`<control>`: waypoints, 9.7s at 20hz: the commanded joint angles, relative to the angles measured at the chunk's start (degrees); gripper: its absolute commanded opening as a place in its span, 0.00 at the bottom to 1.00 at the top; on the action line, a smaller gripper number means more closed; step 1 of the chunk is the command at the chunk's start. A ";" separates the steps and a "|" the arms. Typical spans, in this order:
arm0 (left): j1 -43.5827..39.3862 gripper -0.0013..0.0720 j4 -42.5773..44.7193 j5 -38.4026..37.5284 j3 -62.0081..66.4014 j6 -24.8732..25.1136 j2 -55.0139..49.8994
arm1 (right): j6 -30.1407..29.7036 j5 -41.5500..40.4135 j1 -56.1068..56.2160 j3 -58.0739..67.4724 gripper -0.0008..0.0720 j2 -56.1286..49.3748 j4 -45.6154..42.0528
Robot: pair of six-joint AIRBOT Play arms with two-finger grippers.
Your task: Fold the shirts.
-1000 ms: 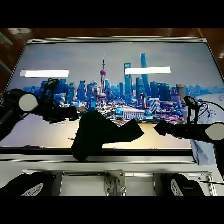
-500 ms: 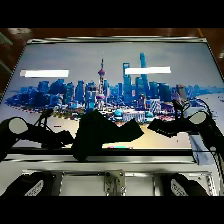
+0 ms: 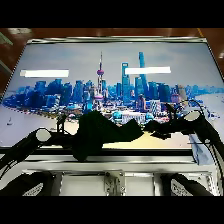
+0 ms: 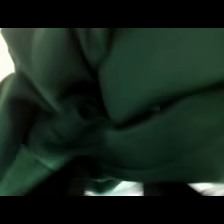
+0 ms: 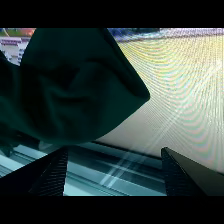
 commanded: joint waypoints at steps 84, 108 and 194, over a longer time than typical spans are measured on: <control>21.68 0.82 0.81 -10.25 0.94 15.61 -7.93 | 13.94 -12.00 2.51 2.23 0.11 10.97 -14.60; 15.08 0.07 24.44 -5.51 51.17 11.63 20.13 | -9.53 -4.68 2.51 34.73 0.11 27.50 -13.77; 30.08 0.07 9.57 -19.26 7.04 18.99 -10.64 | -4.37 8.33 -21.68 8.85 0.91 -21.94 -12.87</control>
